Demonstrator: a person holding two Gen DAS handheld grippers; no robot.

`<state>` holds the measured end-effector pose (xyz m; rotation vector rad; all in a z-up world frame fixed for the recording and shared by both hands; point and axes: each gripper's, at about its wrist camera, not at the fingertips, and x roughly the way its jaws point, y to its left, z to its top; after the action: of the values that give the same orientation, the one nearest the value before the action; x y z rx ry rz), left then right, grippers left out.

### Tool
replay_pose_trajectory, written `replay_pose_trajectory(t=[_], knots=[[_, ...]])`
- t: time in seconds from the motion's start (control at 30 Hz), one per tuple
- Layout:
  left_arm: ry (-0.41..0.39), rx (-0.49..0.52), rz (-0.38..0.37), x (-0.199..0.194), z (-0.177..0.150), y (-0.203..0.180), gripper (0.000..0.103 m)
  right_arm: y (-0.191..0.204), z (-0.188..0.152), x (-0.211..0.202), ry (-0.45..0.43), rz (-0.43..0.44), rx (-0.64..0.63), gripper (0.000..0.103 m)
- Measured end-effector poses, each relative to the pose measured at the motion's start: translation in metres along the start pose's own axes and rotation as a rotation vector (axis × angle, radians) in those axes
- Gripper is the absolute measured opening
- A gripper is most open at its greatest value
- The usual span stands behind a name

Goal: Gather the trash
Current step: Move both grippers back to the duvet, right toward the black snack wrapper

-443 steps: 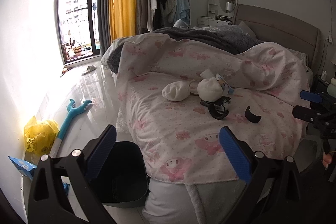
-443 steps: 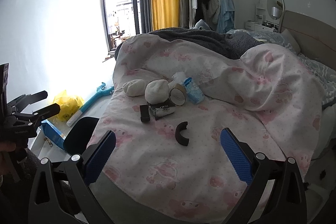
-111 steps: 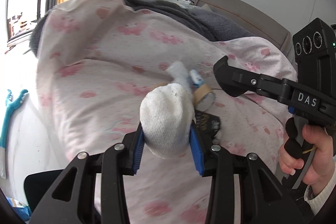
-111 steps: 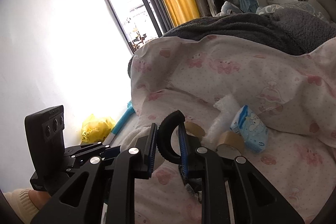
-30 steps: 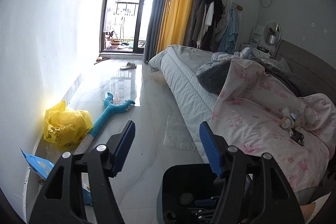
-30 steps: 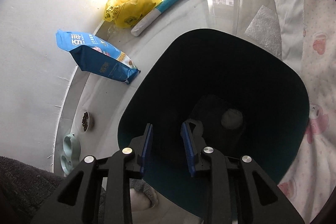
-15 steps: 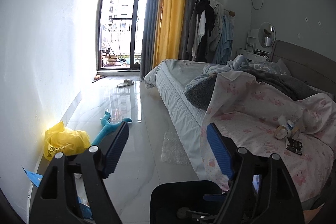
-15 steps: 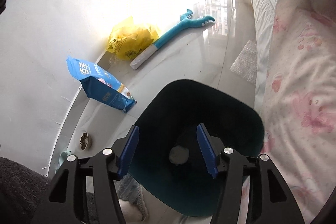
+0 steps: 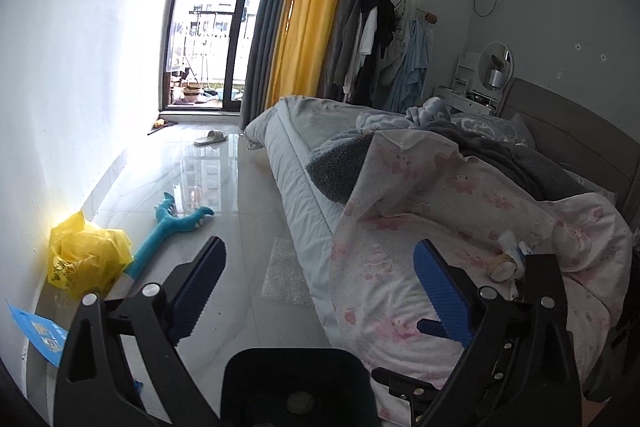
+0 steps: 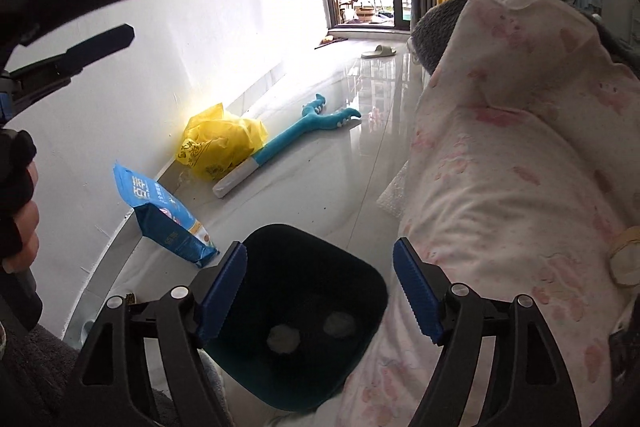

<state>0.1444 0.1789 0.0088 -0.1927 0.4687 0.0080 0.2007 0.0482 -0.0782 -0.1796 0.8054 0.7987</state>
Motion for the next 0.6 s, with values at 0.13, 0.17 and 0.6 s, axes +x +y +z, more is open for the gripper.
replay_pose_trajectory(t=[0.13,0.17,0.6], knots=[[0.012,0.015,-0.027,0.011,-0.001,-0.02,0.096,-0.02,0.001,-0.022,-0.048,-0.031,0.002,0.081],[0.017,0.022,-0.033,0.014,-0.001,-0.026,0.096,-0.026,0.0,-0.028,-0.059,-0.041,0.006,0.081],[0.086,0.057,-0.132,0.052,-0.013,-0.09,0.097,-0.117,-0.019,-0.084,-0.133,-0.193,0.138,0.085]])
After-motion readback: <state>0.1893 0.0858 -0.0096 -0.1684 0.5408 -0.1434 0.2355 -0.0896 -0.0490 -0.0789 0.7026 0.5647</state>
